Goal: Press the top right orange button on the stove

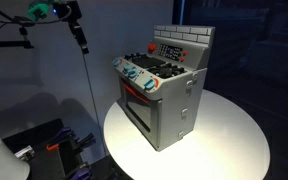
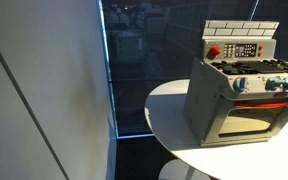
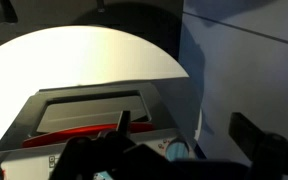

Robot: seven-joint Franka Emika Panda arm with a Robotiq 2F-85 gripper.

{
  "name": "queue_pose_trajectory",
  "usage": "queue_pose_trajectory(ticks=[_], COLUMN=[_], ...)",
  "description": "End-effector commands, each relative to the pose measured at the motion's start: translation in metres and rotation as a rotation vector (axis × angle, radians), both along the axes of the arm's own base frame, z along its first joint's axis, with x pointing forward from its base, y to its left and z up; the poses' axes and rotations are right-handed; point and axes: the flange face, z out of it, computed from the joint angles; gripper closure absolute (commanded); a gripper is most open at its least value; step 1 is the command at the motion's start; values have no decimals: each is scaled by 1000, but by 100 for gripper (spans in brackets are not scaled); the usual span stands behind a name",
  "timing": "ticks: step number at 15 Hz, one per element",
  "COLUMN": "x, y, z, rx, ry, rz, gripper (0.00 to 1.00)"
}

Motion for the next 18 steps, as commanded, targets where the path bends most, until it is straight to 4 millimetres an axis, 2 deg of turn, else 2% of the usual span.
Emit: queue_pose_trajectory(ticks=[1,5,10,18], x=[0,0,13,53], y=[0,0,-8,-33], z=[1,1,12,36], rx=[0,0,-26,-95], ry=[1,1,-9,12], rz=[0,0,-34,-101], gripper=[0,0,0,0])
